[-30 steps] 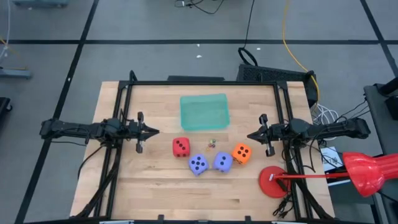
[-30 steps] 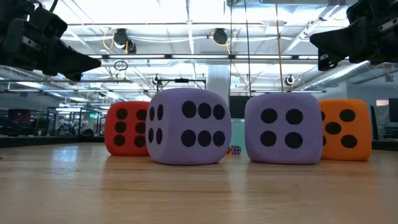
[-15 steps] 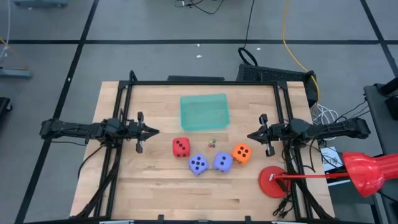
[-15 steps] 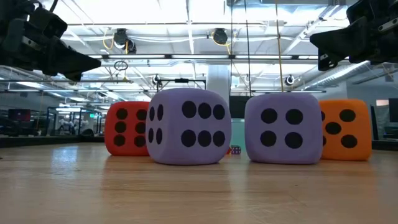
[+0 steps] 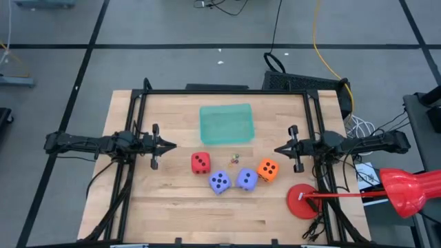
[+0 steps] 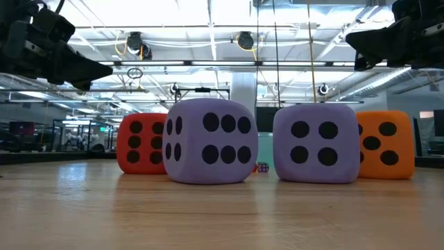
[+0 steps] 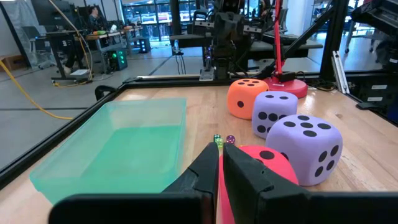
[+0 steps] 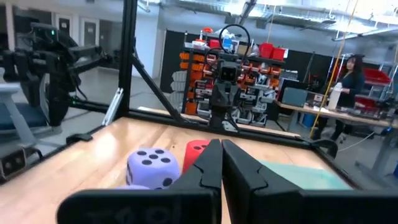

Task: Pick & Place Dice
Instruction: Put the large orange dice into the basket

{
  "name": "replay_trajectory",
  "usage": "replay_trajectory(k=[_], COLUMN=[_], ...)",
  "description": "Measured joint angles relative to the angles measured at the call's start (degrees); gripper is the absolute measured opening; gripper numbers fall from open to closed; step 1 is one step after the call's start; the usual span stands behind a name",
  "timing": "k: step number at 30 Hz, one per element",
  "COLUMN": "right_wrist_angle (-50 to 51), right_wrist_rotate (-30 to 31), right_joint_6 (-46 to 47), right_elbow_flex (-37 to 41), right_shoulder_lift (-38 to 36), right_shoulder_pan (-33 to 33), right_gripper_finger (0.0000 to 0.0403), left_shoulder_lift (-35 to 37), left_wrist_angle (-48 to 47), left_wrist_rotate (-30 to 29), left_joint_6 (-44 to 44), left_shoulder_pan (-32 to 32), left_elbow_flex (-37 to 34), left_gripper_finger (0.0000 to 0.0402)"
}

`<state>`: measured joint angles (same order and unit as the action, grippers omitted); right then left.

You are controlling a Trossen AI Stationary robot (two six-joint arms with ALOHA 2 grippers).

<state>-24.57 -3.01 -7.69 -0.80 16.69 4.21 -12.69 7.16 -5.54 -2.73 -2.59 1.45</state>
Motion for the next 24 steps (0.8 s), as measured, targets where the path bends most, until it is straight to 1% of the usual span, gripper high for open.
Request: replay_trajectory(k=[1, 4, 6, 8, 11, 14, 20, 24], right_wrist_angle=[-0.12, 0.21, 0.13, -0.28, -0.40, 1.09, 2.64, 3.19], right_wrist_rotate=[-0.02, -0.01, 0.00, 0.00, 0.04, 0.12, 0.02, 0.02], right_joint_6=[2.07, 12.16, 14.98, 14.48, 11.17, 9.56, 13.88, 13.90], right_elbow_flex=[0.00, -0.02, -0.02, -0.01, -0.02, 0.00, -0.02, -0.02], right_shoulder_lift=[0.00, 0.01, 0.21, 0.22, 0.22, 0.22, 0.26, 0.28], right_shoulder_pan=[0.00, 0.00, 0.00, 0.00, -0.02, -0.02, -0.02, -0.02], right_gripper_finger=[0.0000, 0.0000, 0.0000, 0.0000, 0.0000, 0.0000, 0.0000, 0.0000], left_shoulder_lift=[0.00, 0.00, 0.00, 0.00, 0.00, 0.00, 0.00, 0.00], left_wrist_angle=[0.00, 0.00, 0.00, 0.00, 0.00, 0.00, 0.00, 0.00], left_wrist_rotate=[0.00, 0.00, 0.00, 0.00, 0.00, 0.00, 0.00, 0.00], left_joint_6=[0.00, 0.00, 0.01, 0.01, 0.01, 0.01, 0.01, 0.01], left_shoulder_pan=[-0.02, -0.02, 0.00, -0.02, -0.02, -0.02, -0.01, 0.00], left_elbow_flex=[0.00, 0.00, 0.00, 0.00, 0.00, 0.00, 0.00, 0.00], left_gripper_finger=[0.0035, 0.0035, 0.0035, 0.0035, 0.0035, 0.0035, 0.0035, 0.0035])
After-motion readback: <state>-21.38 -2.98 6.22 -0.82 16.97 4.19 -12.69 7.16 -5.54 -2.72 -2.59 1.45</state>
